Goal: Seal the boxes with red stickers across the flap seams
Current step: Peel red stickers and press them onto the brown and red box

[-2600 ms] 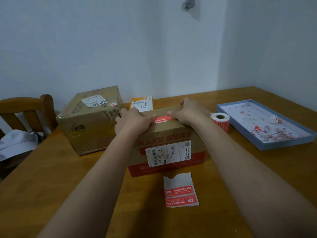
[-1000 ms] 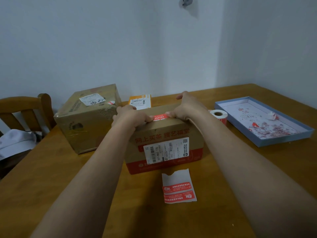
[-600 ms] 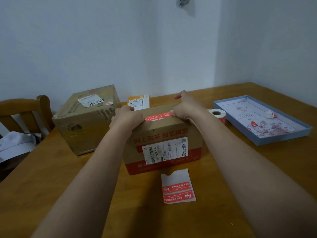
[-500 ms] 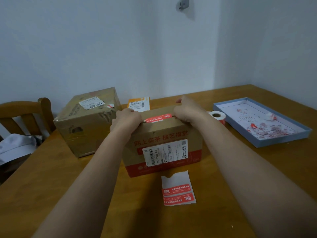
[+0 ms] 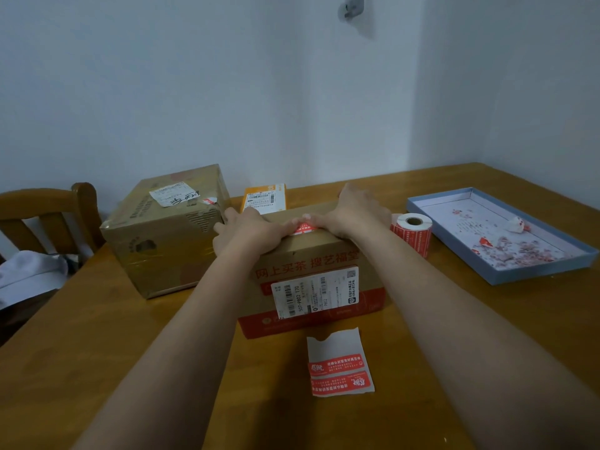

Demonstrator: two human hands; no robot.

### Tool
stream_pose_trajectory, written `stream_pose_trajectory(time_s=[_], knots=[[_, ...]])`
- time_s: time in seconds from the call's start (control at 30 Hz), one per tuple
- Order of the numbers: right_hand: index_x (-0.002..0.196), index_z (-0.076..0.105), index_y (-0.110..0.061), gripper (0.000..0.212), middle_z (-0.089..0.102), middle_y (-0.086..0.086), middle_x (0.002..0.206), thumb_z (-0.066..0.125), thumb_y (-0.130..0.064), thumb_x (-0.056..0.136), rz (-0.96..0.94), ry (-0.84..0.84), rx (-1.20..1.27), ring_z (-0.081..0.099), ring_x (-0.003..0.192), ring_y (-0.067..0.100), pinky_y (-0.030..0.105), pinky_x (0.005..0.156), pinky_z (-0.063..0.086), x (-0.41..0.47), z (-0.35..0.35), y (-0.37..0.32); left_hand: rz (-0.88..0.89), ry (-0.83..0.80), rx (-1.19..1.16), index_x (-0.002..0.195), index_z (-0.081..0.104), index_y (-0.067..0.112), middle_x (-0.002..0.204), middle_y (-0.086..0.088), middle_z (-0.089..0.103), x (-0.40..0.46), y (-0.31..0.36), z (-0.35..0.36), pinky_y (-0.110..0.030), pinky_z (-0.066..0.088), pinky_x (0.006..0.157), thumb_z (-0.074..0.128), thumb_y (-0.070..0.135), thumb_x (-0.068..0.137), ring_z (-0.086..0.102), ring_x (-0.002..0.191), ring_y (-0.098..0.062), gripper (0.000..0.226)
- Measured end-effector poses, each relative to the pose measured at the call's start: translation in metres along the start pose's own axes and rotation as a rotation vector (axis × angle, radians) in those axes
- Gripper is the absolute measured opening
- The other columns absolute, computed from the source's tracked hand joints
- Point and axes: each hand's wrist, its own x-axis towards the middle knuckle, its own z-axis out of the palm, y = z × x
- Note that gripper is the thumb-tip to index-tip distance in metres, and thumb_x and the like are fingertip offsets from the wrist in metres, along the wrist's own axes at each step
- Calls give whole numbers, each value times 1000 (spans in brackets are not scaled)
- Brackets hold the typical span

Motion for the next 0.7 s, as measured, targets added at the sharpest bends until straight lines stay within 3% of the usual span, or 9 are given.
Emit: stream_pose_trajectory(time_s=[0.47,0.6,0.7], knots=[[132,43,-23,59,54,3,130,68,-48,84,-28,-6,77,54,117,26,33,75,40,11,-2,9,-33,27,-104,140,46,23,147,-8,34,8,-4,-3,-51,37,102,66,64,78,32,135,-35,77],[135,42,-25,50,53,2,131,62,-37,91,-73,-25,88,52,118,25,34,78,41,9,-3,11,-18,24,-180,138,48,23,145,-8,36,6,-8,-2,-51,40,103,64,48,87,35,132,-35,59],[139,40,-23,49,50,2,137,56,-35,94,-96,-59,96,51,120,24,33,78,39,6,-6,14,10,23,-207,141,44,23,147,-10,33,2,-10,-2,-50,37,105,49,29,94,32,133,-36,47]])
